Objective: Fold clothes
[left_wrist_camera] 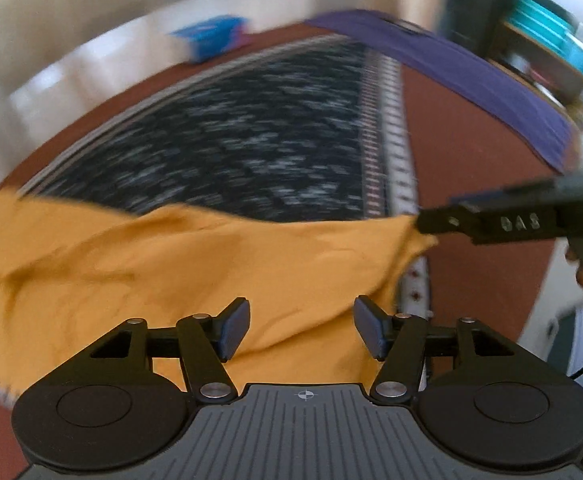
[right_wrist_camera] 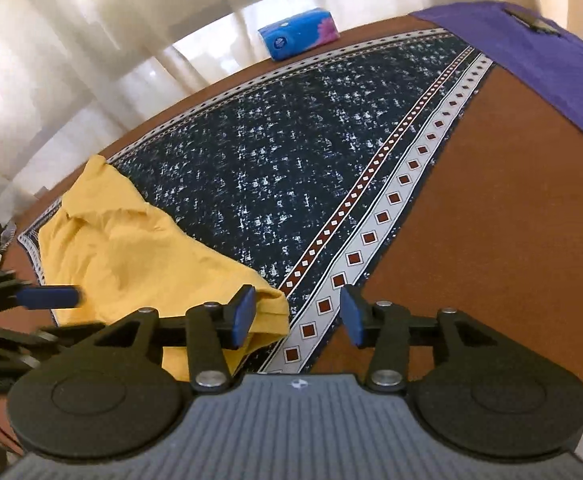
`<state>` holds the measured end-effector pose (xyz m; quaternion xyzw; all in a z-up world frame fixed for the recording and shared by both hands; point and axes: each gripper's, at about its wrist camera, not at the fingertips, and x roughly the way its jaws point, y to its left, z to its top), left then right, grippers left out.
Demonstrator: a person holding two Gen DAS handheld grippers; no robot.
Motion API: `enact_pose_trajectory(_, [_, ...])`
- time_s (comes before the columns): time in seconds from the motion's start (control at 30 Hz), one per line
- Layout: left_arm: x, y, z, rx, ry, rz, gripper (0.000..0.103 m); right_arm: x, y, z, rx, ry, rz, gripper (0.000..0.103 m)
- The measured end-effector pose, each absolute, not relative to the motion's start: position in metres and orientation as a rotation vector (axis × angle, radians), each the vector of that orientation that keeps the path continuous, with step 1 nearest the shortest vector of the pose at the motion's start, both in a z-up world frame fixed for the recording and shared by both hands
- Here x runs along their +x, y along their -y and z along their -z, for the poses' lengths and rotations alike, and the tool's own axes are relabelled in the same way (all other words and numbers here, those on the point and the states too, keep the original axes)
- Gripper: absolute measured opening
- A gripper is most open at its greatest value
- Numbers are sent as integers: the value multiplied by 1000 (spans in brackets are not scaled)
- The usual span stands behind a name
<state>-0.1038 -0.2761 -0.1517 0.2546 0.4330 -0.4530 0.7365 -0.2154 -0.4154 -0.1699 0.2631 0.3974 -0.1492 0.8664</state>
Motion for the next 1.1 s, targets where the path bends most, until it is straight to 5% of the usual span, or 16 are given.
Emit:
enact_pose_trajectory(0.43, [-99,317,192,654,-991,1098,66,-236,405,164,563,-835,407,52])
enact_pose_trajectory(0.47, [-98,319,193,657,-988,1105,59,-237,404,164,566,-838,407,52])
enact_pose_trajectory(0.5, [-96,320,193,655,-987,1109,42,-237,402,163,564,-840,406,52])
enact_pose_trajectory(0.53, [-93,321,193,642,-991,1105,13,-237,400,163,563,-842,405,52])
enact_pose_trajectory(0.57, [-89,321,194,628,-996,1101,2,-236,399,163,564,-843,404,52])
enact_pose_trajectory(1.1, [21,281,75,243,-783,846,0,-214,365,155,530,-875,259,54])
